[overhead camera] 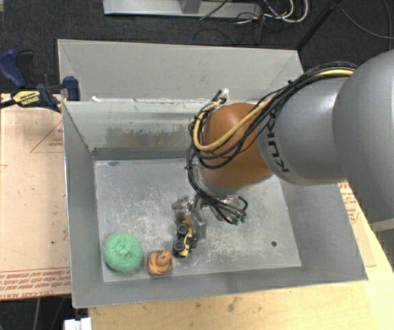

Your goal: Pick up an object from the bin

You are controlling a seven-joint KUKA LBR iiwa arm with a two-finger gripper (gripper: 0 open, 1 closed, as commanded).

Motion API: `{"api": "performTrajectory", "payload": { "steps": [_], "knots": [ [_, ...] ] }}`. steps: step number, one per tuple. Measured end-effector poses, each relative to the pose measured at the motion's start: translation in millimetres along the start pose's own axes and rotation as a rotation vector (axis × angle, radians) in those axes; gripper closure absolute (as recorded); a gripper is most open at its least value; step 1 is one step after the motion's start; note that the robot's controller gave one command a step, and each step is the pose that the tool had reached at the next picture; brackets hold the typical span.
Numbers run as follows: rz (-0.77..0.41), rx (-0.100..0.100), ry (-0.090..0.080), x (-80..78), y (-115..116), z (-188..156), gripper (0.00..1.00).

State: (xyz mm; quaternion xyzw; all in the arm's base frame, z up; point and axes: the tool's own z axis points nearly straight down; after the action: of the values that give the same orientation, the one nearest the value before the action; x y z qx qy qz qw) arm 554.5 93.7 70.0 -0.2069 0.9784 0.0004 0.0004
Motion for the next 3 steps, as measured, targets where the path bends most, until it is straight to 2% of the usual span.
{"api": "performTrajectory", "payload": {
  "steps": [1,3],
  "knots": [
    [-0.003,0.0,-0.001,-8.1,5.0,-21.5,1.0],
    [-0.013,0.0,0.0,-2.6,7.5,-31.8,1.0]
  ]
}}
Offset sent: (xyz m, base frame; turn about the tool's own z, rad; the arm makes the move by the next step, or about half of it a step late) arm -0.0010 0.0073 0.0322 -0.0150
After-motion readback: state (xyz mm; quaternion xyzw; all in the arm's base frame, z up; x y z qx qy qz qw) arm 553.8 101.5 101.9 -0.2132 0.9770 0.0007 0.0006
